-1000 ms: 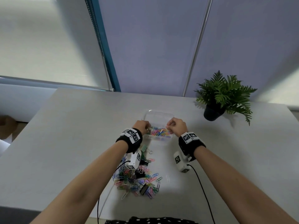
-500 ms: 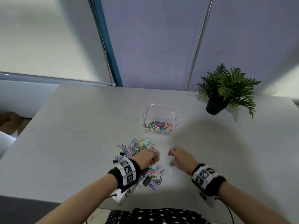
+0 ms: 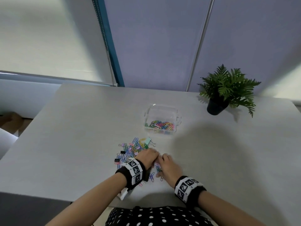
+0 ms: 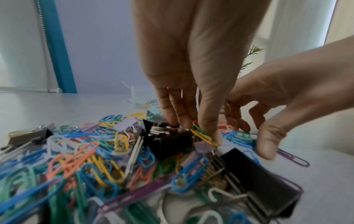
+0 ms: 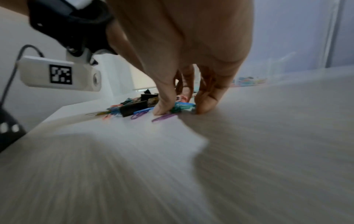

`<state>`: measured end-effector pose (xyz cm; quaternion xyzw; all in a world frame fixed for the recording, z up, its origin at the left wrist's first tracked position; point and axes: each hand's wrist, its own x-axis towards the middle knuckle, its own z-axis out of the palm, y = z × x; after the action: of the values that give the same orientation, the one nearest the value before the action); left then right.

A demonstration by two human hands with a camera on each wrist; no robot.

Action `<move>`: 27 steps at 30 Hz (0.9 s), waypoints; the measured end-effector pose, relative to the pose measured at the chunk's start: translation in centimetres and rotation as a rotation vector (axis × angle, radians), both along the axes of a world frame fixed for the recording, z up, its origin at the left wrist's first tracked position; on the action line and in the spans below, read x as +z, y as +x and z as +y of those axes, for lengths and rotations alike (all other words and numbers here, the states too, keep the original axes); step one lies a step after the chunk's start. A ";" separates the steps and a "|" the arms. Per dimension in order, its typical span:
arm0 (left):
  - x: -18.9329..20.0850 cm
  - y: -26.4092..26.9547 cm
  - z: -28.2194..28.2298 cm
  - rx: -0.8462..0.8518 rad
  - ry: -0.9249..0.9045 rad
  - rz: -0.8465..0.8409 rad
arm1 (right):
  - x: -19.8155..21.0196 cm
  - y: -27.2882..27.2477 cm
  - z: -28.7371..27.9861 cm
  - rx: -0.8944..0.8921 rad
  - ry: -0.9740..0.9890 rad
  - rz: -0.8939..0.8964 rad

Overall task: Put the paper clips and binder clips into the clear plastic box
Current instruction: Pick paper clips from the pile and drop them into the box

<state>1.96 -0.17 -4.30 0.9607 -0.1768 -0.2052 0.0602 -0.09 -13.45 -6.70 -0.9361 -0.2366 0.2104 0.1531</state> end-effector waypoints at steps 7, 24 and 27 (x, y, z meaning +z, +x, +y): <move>-0.4 0.3 0.6 -0.013 -0.137 0.049 | -0.6 1.7 -1.6 -0.081 0.134 0.031; 2.2 6.3 3.4 0.624 -0.836 0.170 | 1.9 8.4 -5.6 -0.522 0.704 0.277; 2.6 9.6 3.8 0.661 -0.843 0.096 | 2.5 9.8 -5.6 -0.564 0.776 0.297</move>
<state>11.51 3.68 -1.72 0.8472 0.0710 -0.1301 0.5101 9.67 -19.06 -4.17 -0.7977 -0.0106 0.1884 0.5728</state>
